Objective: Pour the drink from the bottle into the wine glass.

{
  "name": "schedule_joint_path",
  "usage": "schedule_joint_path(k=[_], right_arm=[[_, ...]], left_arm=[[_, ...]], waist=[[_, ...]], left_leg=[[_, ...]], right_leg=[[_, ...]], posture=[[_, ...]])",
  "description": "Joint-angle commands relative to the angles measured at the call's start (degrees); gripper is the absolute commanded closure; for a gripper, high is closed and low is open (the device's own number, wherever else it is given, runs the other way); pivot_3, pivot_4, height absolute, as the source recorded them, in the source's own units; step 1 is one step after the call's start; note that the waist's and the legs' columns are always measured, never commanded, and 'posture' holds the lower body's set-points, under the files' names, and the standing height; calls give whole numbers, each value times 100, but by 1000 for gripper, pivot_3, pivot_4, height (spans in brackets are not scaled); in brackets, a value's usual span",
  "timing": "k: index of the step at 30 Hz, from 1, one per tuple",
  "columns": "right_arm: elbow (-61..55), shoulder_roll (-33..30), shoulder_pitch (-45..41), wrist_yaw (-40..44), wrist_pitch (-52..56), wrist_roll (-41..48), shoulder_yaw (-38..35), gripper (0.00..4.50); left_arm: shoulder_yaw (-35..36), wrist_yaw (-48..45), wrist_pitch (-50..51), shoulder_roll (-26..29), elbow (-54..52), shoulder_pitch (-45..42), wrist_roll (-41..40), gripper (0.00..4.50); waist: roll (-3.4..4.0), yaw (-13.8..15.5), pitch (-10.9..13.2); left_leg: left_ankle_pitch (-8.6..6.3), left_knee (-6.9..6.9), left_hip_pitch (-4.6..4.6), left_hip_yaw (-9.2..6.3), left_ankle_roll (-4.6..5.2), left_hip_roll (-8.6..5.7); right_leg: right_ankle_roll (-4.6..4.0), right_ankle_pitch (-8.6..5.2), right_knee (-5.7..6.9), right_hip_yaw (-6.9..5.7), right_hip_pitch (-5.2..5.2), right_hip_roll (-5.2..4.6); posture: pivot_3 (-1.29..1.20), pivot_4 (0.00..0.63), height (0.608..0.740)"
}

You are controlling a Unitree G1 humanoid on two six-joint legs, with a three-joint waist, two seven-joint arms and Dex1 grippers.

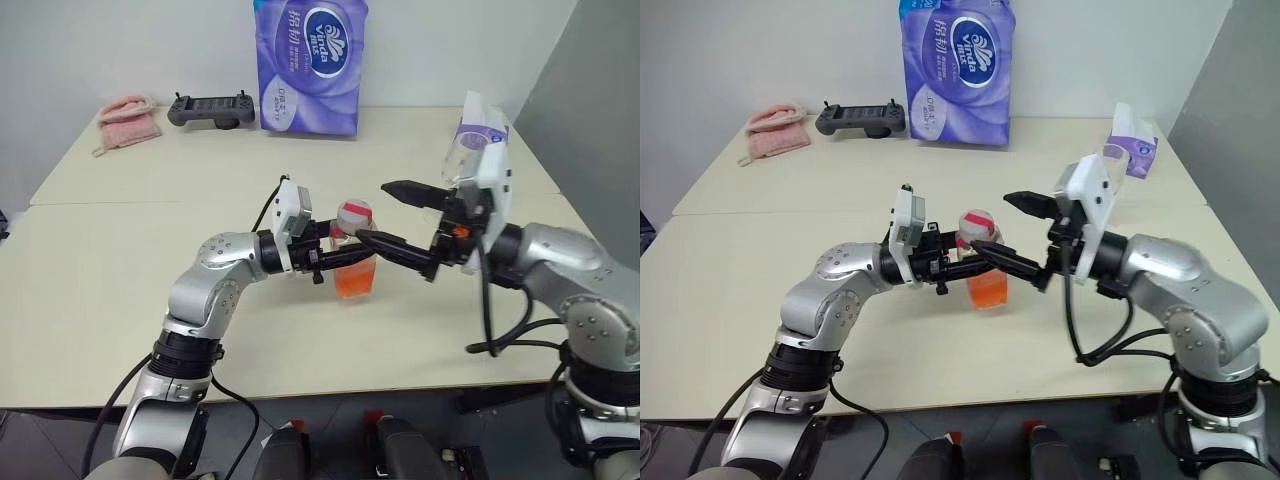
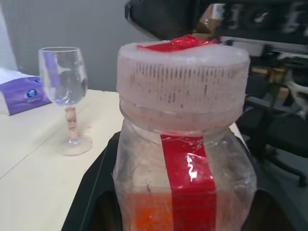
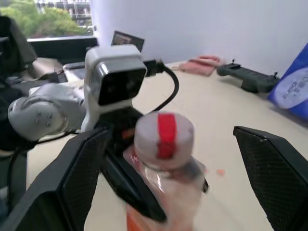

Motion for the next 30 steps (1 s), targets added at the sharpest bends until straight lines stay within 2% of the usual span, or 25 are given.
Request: schedule_joint_path(k=[1,3,6,12,20,23,25,28,30], right_arm=[[-267,142,-137,-562,49,-283,270,27],[-219,230,-175,-690,33,-324,307,27],[-164,280,-238,-765,15,-338,335,604],[-116,251,-250,-724,14,-307,296,2723],[37,164,-227,-493,-113,-366,377,2722],[383,-92,-344,419,-525,-213,357,2722],[847,-369,-446,1391,-881,-56,307,2722],[1716,-861,-658,2750,-1668,-425,643,2722],[2340,-908,-949,3162,-1947,-554,741,2722]], left_arm=[[5,53,-219,-137,18,-245,53,2556],[1,59,-239,-207,86,-324,86,2556],[-10,45,-277,-245,146,-388,119,2556],[-15,40,-276,-268,73,-320,164,2556],[-4,67,-224,-269,-25,-287,129,2556],[-29,-77,-72,-248,-191,-308,-55,2556],[-47,-264,101,-218,-361,-328,-263,2556],[-126,-494,202,-133,-562,-374,-377,2556],[-141,-590,225,-96,-576,-421,-389,2556]], waist=[[0,2,0],[0,18,0],[0,17,0],[0,3,0],[0,2,0],[1,3,1],[1,3,1],[2,-1,1],[3,-10,2]], left_leg=[[1,0,0,0,-1,-1],[1,0,-1,-2,-1,-6],[1,1,-1,-2,-1,-10],[0,0,0,-3,0,-9],[0,0,-1,-4,1,-8],[0,0,-1,-4,1,-9],[-1,0,0,-3,2,-11],[-1,-1,4,-6,3,-9],[-1,-1,9,-6,4,-7]], right_leg=[[0,0,0,-1,0,0],[0,0,-1,-5,1,1],[0,0,-1,-4,1,2],[0,0,-1,-5,2,5],[0,0,-1,-6,2,5],[0,0,-2,-6,2,9],[0,-1,-4,-6,3,11],[0,-1,-6,-9,10,13],[0,-1,-9,-9,18,18]], posture=[[0,150,740],[0,150,740],[0,150,740],[0,150,740],[0,150,740],[0,150,740],[0,150,740],[0,150,740],[0,150,740]])
